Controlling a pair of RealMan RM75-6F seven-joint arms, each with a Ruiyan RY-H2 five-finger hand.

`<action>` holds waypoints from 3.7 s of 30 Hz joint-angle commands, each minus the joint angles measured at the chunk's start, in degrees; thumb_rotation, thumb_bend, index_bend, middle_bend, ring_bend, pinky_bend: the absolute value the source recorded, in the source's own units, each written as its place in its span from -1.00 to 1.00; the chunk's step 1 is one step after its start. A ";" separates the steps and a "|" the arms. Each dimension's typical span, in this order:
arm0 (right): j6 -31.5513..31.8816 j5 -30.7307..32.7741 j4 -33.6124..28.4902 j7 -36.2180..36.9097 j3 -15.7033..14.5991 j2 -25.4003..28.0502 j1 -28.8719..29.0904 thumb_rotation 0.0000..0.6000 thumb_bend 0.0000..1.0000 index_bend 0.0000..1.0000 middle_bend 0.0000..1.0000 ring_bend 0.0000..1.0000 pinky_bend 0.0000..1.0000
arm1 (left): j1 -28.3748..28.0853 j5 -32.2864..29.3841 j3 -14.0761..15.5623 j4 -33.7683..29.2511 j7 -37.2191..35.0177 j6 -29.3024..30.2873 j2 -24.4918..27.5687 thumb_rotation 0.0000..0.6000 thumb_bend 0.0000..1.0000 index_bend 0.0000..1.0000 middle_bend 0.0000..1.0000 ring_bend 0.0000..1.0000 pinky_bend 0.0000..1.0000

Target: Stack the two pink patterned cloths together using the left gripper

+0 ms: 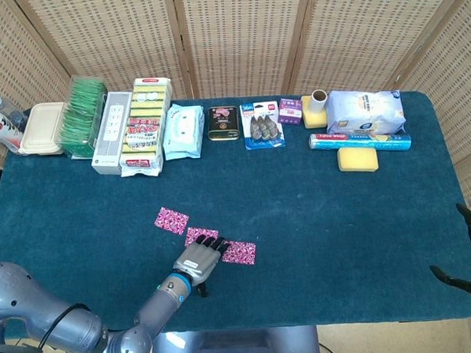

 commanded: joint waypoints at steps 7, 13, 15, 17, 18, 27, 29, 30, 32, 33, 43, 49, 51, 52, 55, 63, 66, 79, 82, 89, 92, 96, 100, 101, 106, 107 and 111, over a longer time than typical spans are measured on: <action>0.01 -0.05 -0.16 -0.46 -0.01 -0.19 0.04 1.00 -1.00 -1.00 -1.00 -1.00 -1.00 | 3.52 4.82 2.22 3.91 -5.07 -5.11 1.78 1.00 -0.85 -1.00 -1.00 -0.97 -0.97; 0.03 0.25 -0.15 -0.35 0.13 -0.15 0.05 1.00 -1.00 -1.00 -1.00 -1.00 -1.00 | 4.13 6.05 2.79 4.23 -6.61 -6.79 2.70 1.00 -0.85 -1.00 -1.00 -0.97 -0.97; 0.04 0.27 -0.27 -0.27 0.20 -0.10 0.08 1.00 -1.00 -1.00 -1.00 -1.00 -1.00 | 4.16 6.04 3.27 3.54 -6.70 -7.02 3.24 1.00 -0.85 -1.00 -1.00 -0.97 -0.97; 0.00 0.36 -0.33 -0.31 0.19 -0.09 0.07 1.00 -1.00 -1.00 -1.00 -1.00 -1.00 | 4.09 5.73 3.76 2.93 -6.57 -6.94 3.62 1.00 -0.85 -1.00 -1.00 -0.97 -0.97; 0.02 0.36 -0.34 -0.28 0.17 -0.07 0.05 1.00 -1.00 -1.00 -1.00 -1.00 -1.00 | 4.07 5.61 4.06 2.64 -6.47 -6.84 3.76 1.00 -0.85 -1.00 -1.00 -0.97 -0.97; 0.14 0.42 -0.30 0.04 0.22 0.09 -0.04 1.00 -1.00 -1.00 -1.00 -1.00 -1.00 | 4.54 5.16 6.82 0.91 -5.84 -5.40 4.59 1.00 -0.85 -1.00 -1.00 -0.97 -0.97; 0.21 0.41 -0.35 -0.04 0.23 0.10 -0.07 1.00 -1.00 -1.00 -1.00 -1.00 -1.00 | 4.90 5.54 7.24 0.74 -6.19 -5.41 4.93 1.00 -0.85 -1.00 -1.00 -0.97 -0.97; 0.14 0.45 -0.39 -0.14 0.19 0.12 -0.07 1.00 -1.00 -1.00 -1.00 -1.00 -1.00 | 5.23 5.76 7.72 0.48 -6.48 -5.63 5.29 1.00 -0.85 -1.00 -1.00 -0.97 -0.97; 0.14 0.46 -0.42 -0.30 0.20 0.09 -0.05 1.00 -1.00 -1.00 -1.00 -1.00 -1.00 | 5.56 6.46 8.05 0.13 -6.89 -6.06 5.74 1.00 -0.85 -1.00 -1.00 -0.97 -0.97; 0.13 0.47 -0.43 -0.37 0.19 0.08 -0.05 1.00 -1.00 -1.00 -1.00 -1.00 -1.00 | 5.78 6.91 8.25 -0.13 -7.18 -6.41 6.01 1.00 -0.85 -1.00 -1.00 -0.97 -0.97; 0.17 0.29 -0.60 -0.91 0.11 -0.17 -0.04 1.00 -1.00 -1.00 -1.00 -1.00 -1.00 | 7.22 12.63 10.36 -4.51 -8.35 -7.22 8.70 1.00 -0.85 -1.00 -1.00 -0.97 -0.97; 0.26 0.21 -0.65 -1.13 0.07 -0.26 -0.08 1.00 -1.00 -1.00 -1.00 -1.00 -1.00 | 8.27 16.24 10.40 -6.63 -9.39 -5.75 10.11 1.00 -0.84 -1.00 -1.00 -0.97 -0.97; 0.26 0.26 -0.66 -1.14 0.10 -0.28 -0.07 1.00 -1.00 -1.00 -1.00 -1.00 -1.00 | 9.00 18.46 10.05 -7.01 -10.62 -5.77 10.90 1.00 -0.84 -1.00 -1.00 -0.97 -0.97; 0.20 0.33 -0.64 -1.13 0.11 -0.29 -0.05 1.00 -1.00 -1.00 -1.00 -1.00 -1.00 | 9.51 19.90 9.88 -7.12 -11.40 -5.77 11.39 1.00 -0.83 -1.00 -1.00 -0.97 -0.97; 0.07 0.37 -0.67 -1.10 0.17 -0.29 0.05 1.00 -1.00 -1.00 -1.00 -1.00 -1.00 | 10.96 23.97 9.40 -7.18 -13.12 -4.85 12.64 1.00 -0.82 -1.00 -1.00 -0.97 -0.97; -0.06 0.33 -0.67 -1.22 0.05 -0.40 0.06 1.00 -1.00 -1.00 -1.00 -1.00 -1.00 | 16.25 34.79 8.92 0.84 -14.20 2.92 8.20 1.00 -0.73 -0.97 -1.00 -0.97 -0.97; 0.00 0.36 -0.66 -1.08 0.12 -0.39 0.06 1.00 -1.00 -1.00 -1.00 -1.00 -1.00 | 17.70 35.38 8.58 5.77 -14.52 3.67 5.20 1.00 -0.72 -0.92 -1.00 -0.97 -0.97; -0.25 0.65 -0.59 -0.37 0.20 -0.15 0.12 1.00 -1.00 -1.00 -1.00 -1.00 -1.00 | 20.47 33.94 5.82 15.62 -11.08 4.65 -4.04 1.00 -0.71 -0.53 -1.00 -0.97 -0.97; -0.29 0.75 -0.52 -0.10 0.24 -0.07 0.13 1.00 -1.00 -1.00 -1.00 -1.00 -1.00 | 20.70 33.62 5.31 15.86 -10.39 4.17 -4.65 1.00 -0.71 -0.52 -1.00 -0.97 -0.97; -0.43 0.77 -0.58 0.00 0.22 0.00 0.17 1.00 -1.00 -1.00 -1.00 -1.00 -1.00 | 21.13 33.56 4.73 17.67 -8.48 3.44 -6.23 1.00 -0.71 -0.52 -1.00 -0.97 -0.97; -0.40 0.91 -0.59 0.05 0.29 0.01 0.18 1.00 -1.00 -1.00 -1.00 -1.00 -1.00 | 21.38 33.43 4.34 18.73 -7.64 3.29 -7.33 1.00 -0.71 -0.52 -1.00 -0.97 -0.97; -0.39 1.08 -0.52 0.28 0.39 0.05 0.18 1.00 -1.00 -1.00 -1.00 -1.00 -1.00 | 21.69 33.14 3.81 19.36 -6.73 3.39 -8.15 1.00 -0.71 -0.42 -1.00 -0.97 -0.97; -0.48 1.23 -0.53 0.58 0.47 0.17 0.23 1.00 -1.00 -1.00 -1.00 -1.00 -1.00 | 21.93 32.65 3.27 19.83 -5.80 3.25 -8.54 1.00 -0.71 -0.41 -1.00 -0.97 -0.97; -0.57 1.35 -0.55 0.62 0.49 0.20 0.25 1.00 -1.00 -1.00 -1.00 -1.00 -1.00 | 22.00 32.66 3.13 19.93 -5.66 3.19 -8.64 1.00 -0.71 -0.41 -1.00 -0.97 -0.97; -0.53 1.36 -0.55 0.65 0.45 0.20 0.20 1.00 -1.00 -1.00 -1.00 -1.00 -1.00 | 22.33 32.31 2.43 20.25 -5.26 2.90 -9.16 1.00 -0.66 -0.40 -1.00 -0.97 -0.97; -0.48 1.31 -0.54 0.67 0.43 0.21 0.17 1.00 -1.00 -1.00 -1.00 -1.00 -1.00 | 22.36 32.09 2.30 20.34 -5.07 2.75 -9.26 1.00 -0.65 -0.40 -1.00 -0.97 -0.97; -0.47 1.32 -0.57 0.65 0.48 0.24 0.20 1.00 -1.00 -1.00 -1.00 -1.00 -1.00 | 22.44 31.42 1.87 20.53 -4.33 2.35 -9.54 1.00 -0.62 -0.29 -1.00 -0.97 -0.97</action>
